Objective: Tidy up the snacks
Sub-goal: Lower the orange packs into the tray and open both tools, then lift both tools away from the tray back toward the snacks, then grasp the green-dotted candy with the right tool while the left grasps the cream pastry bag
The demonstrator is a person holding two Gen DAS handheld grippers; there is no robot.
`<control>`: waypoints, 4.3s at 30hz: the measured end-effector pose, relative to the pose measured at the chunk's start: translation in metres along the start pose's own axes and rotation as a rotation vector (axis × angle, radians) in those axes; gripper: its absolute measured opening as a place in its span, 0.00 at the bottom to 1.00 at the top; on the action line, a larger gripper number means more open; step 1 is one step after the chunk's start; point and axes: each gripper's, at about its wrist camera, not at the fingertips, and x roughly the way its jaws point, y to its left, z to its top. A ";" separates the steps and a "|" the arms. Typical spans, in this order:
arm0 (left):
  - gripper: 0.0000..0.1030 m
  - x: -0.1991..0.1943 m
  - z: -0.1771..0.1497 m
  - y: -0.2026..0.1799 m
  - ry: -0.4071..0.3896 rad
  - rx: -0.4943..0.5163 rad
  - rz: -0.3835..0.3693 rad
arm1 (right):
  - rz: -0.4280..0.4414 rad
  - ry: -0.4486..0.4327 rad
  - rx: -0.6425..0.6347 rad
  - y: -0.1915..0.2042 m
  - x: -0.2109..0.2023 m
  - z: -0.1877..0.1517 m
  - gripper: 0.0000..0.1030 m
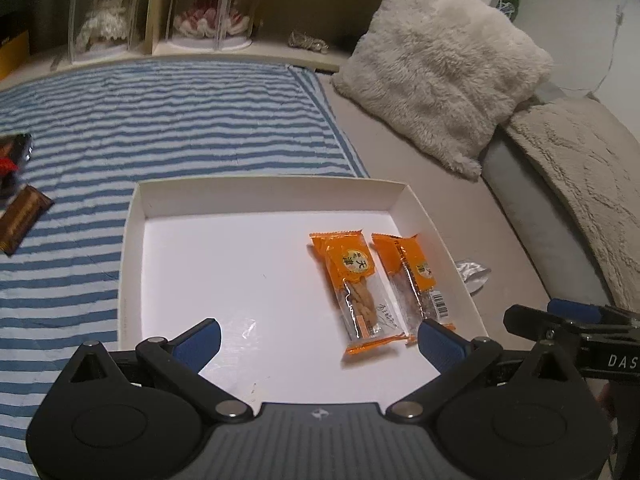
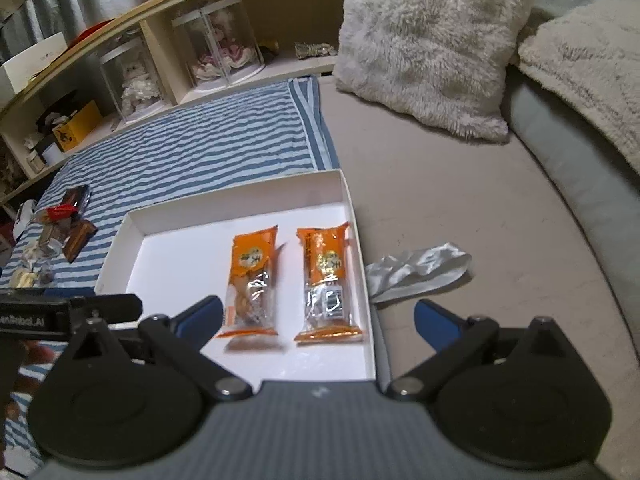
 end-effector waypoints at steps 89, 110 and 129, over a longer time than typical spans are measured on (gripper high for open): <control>1.00 -0.094 0.014 0.373 -0.128 0.031 0.482 | 0.397 0.087 -0.266 0.388 0.173 -0.010 0.98; 1.00 -0.030 0.012 0.385 0.117 0.042 0.322 | 0.434 0.158 -0.343 0.395 0.175 -0.022 0.38; 0.55 -0.042 0.014 0.372 0.097 0.022 0.362 | 0.422 0.154 -0.328 0.381 0.163 -0.010 0.37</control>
